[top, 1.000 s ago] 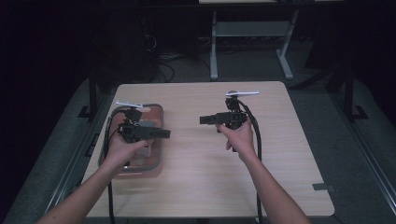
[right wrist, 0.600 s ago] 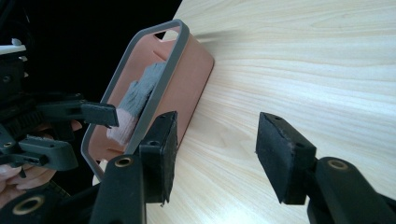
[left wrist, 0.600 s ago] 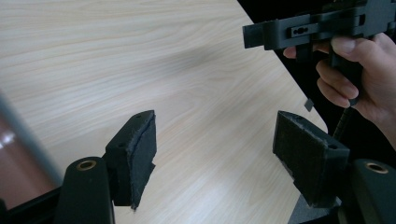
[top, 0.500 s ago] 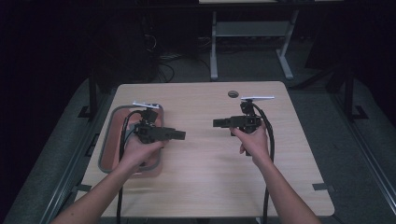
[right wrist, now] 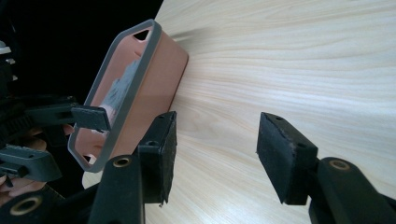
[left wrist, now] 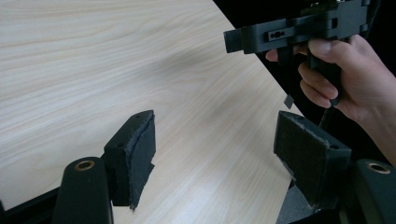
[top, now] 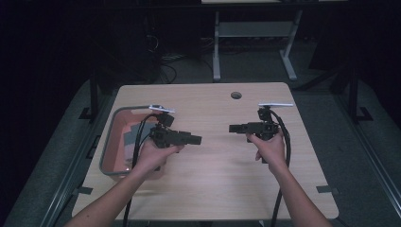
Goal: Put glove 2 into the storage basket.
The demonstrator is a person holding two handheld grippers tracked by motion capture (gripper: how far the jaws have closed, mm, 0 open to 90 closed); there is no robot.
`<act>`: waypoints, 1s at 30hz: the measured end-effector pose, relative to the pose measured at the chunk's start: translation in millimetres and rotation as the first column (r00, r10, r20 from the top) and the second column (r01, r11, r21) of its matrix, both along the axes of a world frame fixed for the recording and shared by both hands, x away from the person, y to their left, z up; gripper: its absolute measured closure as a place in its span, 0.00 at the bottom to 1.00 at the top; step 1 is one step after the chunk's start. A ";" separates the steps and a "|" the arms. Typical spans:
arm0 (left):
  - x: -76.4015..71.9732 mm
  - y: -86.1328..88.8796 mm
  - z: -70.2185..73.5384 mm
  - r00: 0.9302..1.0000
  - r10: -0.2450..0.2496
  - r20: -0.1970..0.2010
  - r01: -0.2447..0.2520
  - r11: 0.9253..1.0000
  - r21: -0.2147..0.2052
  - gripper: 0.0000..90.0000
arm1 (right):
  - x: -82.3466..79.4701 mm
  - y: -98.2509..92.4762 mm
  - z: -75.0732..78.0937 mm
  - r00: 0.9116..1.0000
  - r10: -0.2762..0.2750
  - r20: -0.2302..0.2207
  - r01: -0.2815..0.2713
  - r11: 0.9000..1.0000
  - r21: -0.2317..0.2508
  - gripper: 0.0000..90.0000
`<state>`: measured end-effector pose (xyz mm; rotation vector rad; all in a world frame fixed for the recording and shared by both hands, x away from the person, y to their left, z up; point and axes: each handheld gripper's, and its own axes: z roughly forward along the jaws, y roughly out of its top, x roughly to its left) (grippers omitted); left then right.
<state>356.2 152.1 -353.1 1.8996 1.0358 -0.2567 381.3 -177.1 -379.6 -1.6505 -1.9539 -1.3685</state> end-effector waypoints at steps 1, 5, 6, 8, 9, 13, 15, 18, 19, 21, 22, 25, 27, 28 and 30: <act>-0.3 -1.5 -0.5 1.000 0.001 0.001 -0.001 1.000 0.000 0.33 | -0.8 -2.2 -0.8 1.000 -0.002 -0.004 0.002 1.000 -0.002 0.52; -1.4 -8.7 -4.3 1.000 -0.018 -0.001 0.018 1.000 0.000 0.33 | -3.0 -9.7 -3.9 1.000 -0.010 -0.009 0.010 1.000 -0.003 0.52; -2.1 -11.3 -5.5 1.000 -0.019 -0.003 0.019 1.000 -0.005 0.33 | -3.4 -11.1 -4.6 1.000 -0.012 -0.008 0.012 1.000 -0.005 0.52; -3.0 -14.6 -7.3 1.000 -0.027 -0.001 0.027 1.000 -0.002 0.33 | -4.8 -15.8 -6.7 1.000 -0.020 -0.007 0.019 1.000 -0.006 0.52; -3.3 -16.0 -8.2 1.000 -0.031 -0.002 0.031 1.000 -0.007 0.32 | -5.7 -17.6 -7.5 1.000 -0.025 -0.011 0.025 1.000 -0.008 0.52; -5.4 -21.7 -11.0 0.999 -0.038 -0.005 0.038 0.999 -0.013 0.32 | -9.5 -24.6 -10.8 0.999 -0.032 -0.015 0.032 0.999 0.004 0.52; -6.5 -24.0 -12.4 0.999 -0.040 -0.007 0.039 0.999 -0.017 0.32 | -10.1 -26.2 -11.6 0.999 -0.031 -0.016 0.031 1.000 0.005 0.52; -8.8 -28.8 -16.6 0.999 -0.049 -0.004 0.049 0.999 -0.020 0.32 | -14.2 -33.9 -15.4 0.999 -0.047 -0.019 0.047 0.999 0.004 0.52; -9.7 -30.3 -18.1 0.999 -0.046 -0.003 0.046 0.999 -0.022 0.32 | -15.2 -35.9 -16.5 0.999 -0.049 -0.017 0.049 0.999 0.005 0.52; -10.8 -32.5 -21.2 0.999 -0.047 -0.007 0.047 0.999 -0.027 0.32 | -16.8 -39.7 -18.5 0.998 -0.056 -0.022 0.057 0.998 0.010 0.52; -11.3 -33.4 -22.8 0.999 -0.050 -0.006 0.050 0.998 -0.028 0.32 | -17.4 -41.7 -20.1 0.998 -0.059 -0.019 0.059 0.998 0.007 0.52; -12.8 -36.5 -27.2 0.998 -0.059 -0.003 0.059 0.998 -0.027 0.32 | -19.1 -46.9 -23.3 0.998 -0.065 -0.021 0.065 0.998 -0.011 0.52; -13.6 -39.2 -31.6 0.998 -0.062 -0.009 0.061 0.997 -0.036 0.32 | -20.4 -50.0 -25.5 0.997 -0.069 -0.025 0.069 0.998 -0.006 0.51; -13.5 -40.7 -33.7 0.997 -0.071 -0.012 0.071 0.997 -0.032 0.31 | -21.1 -51.2 -27.0 0.997 -0.069 -0.029 0.069 0.998 -0.008 0.51; -14.9 -44.1 -37.2 0.998 -0.069 -0.010 0.069 0.997 -0.042 0.31 | -22.4 -52.9 -30.4 0.997 -0.071 -0.038 0.071 0.997 -0.010 0.51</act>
